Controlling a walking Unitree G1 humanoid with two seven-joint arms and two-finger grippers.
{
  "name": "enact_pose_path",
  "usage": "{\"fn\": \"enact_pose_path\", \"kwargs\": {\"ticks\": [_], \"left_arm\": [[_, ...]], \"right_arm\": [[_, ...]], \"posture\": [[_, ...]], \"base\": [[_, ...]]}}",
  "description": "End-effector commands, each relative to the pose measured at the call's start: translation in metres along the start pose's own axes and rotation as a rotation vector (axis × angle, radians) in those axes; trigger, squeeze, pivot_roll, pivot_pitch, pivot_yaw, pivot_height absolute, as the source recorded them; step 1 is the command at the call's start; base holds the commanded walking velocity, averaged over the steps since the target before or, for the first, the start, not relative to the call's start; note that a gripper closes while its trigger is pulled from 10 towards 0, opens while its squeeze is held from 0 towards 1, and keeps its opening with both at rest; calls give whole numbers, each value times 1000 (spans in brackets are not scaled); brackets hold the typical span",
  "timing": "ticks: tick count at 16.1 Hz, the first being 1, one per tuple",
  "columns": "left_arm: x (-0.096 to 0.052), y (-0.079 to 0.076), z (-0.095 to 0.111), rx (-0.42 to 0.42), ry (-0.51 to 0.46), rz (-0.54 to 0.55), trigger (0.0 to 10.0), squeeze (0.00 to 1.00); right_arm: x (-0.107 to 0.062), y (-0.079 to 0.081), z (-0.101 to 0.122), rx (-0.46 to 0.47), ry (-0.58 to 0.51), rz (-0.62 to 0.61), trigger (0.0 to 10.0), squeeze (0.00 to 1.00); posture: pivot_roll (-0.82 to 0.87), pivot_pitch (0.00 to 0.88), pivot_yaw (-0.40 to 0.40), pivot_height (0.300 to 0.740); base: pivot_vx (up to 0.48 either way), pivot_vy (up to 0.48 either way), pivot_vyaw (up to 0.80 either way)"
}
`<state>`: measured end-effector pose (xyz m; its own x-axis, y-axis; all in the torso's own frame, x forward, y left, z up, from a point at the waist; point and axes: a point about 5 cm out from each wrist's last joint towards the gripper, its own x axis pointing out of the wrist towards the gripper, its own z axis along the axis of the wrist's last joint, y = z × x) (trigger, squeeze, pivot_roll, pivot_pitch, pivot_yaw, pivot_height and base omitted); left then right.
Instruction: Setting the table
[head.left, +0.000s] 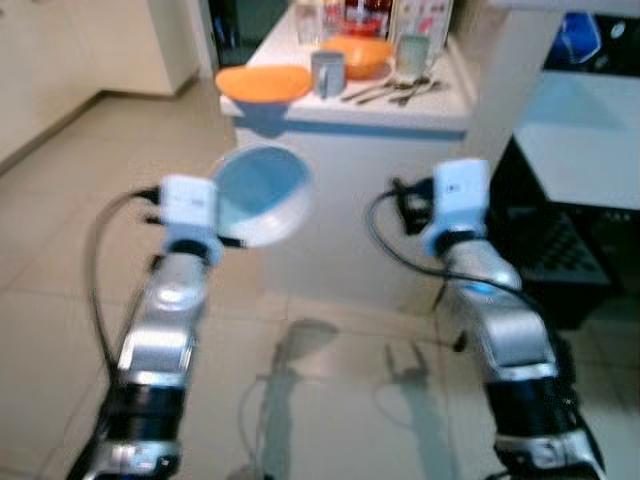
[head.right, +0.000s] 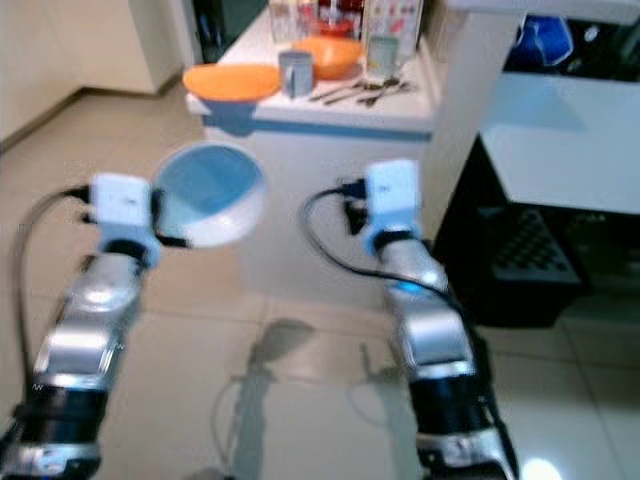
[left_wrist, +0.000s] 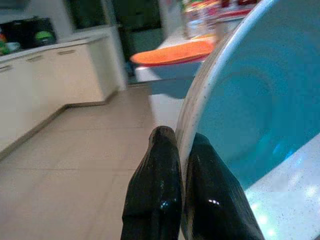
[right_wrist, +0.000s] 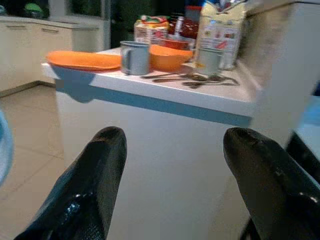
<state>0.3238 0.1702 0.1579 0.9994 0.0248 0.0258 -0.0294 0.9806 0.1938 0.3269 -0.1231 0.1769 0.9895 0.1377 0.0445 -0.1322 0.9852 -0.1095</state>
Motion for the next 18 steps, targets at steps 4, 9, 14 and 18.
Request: {"fn": "enact_pose_path", "kwargs": {"ticks": [4,9,14,18], "left_arm": [[2,7,6,7,-35,35,10000,0],[-5,15,6,21,-39,65,10000,0],[-8,9,9,-12,-47,56,10000,0],[-11,0,16,-2,-109,-17,10000,0]], "right_arm": [[2,7,1,25,1,19,10000,0],[2,21,-3,49,18,74,10000,0],[2,21,-6,49,26,77,10000,0],[4,22,-7,43,32,86,10000,0]], "posture": [[-15,0,-6,740],[30,0,-41,740],[39,0,-54,740],[45,0,-59,740]], "base": [[0,-285,0],[0,-287,0],[0,-115,0],[0,0,0]]}}
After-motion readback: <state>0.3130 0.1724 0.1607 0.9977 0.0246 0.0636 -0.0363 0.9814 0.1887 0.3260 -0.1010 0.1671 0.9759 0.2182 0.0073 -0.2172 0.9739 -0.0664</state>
